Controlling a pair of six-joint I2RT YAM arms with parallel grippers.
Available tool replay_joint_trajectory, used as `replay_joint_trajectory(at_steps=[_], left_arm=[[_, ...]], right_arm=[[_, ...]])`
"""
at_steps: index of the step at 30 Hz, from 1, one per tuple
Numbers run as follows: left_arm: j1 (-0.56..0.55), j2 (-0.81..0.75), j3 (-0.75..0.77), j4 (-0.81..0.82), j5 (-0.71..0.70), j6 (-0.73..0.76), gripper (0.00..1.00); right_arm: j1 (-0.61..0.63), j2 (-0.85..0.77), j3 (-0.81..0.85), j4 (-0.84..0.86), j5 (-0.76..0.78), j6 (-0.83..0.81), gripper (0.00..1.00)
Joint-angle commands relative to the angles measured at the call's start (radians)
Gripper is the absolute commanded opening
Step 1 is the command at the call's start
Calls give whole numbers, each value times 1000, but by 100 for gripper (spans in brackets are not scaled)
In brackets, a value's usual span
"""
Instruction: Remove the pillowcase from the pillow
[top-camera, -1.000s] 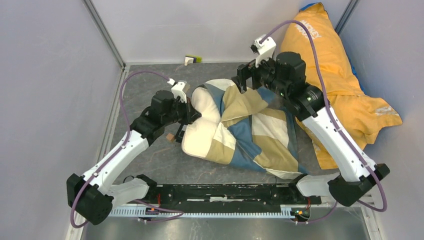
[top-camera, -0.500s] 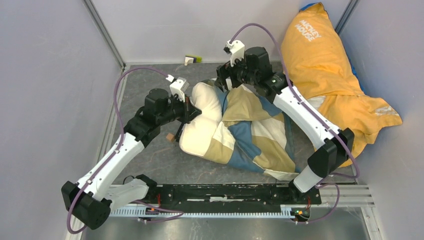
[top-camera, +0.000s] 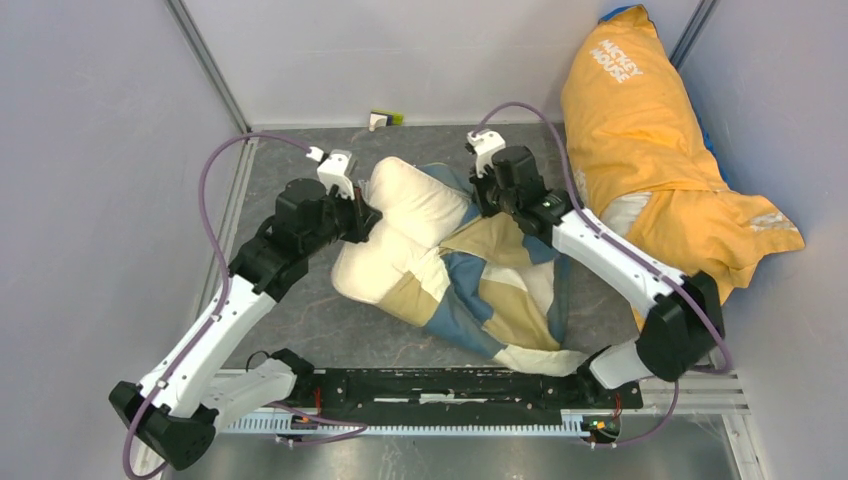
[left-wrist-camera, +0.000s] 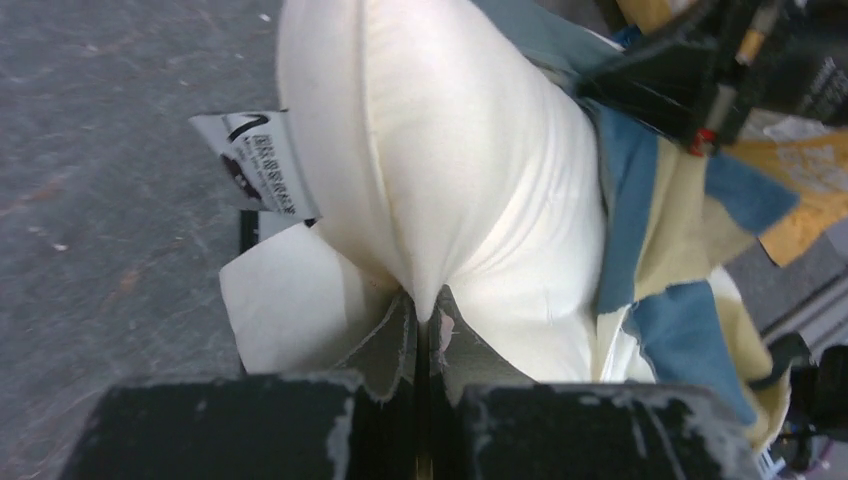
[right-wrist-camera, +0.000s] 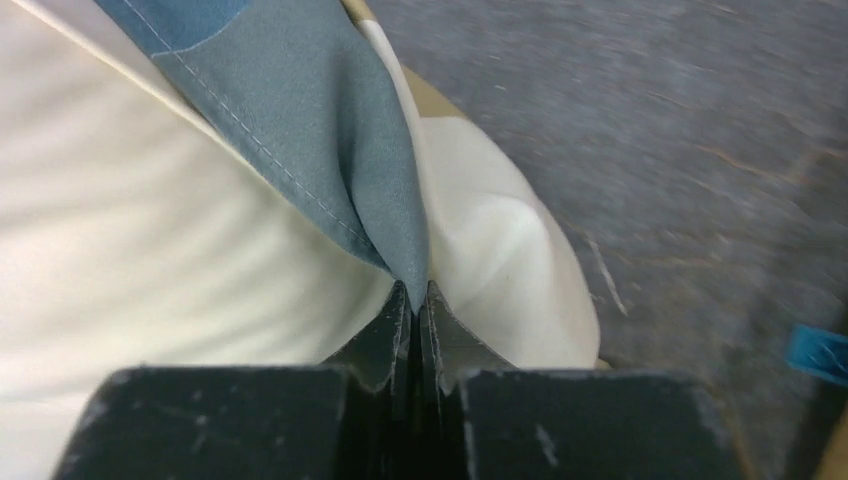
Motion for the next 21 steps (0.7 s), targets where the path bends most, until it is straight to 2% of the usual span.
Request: replay_joint_trajectory(at_steps=[1,3,6,8,12,15,16,17,20,21], left_arm=[[20,-35,222,-34,-283,-21,2],[35,-1,264,-79,-297,-31,2],[112,37,298,-117,-229,-58,2],[202,45,301,-114,-159,-73,2],[452,72,321,-117,2,-87,2],[567,115,346,-138,93,-93,2],[569,116,334,-119,134,-104,2],[568,111,302,-69,196,-133,2],[565,87,164,133,395,-271,2],[557,87,123,191,434,-316,2]], right_arm=[[-64,-157,-91,-19,279,-7,3],[-87,-196,-121,-24,325,-5,0],[-101,-252,-153,-24,414,0,0],[-109,-276,-169,-24,464,5,0],[-136,-283,-160,-76,547,21,0],[-147,-297,-181,-75,573,14,0],[-146,-306,-189,-64,542,-3,4],[-146,-315,-199,-43,472,-30,12],[-145,-330,-202,9,194,-77,43],[-144,-325,-192,19,98,-78,58]])
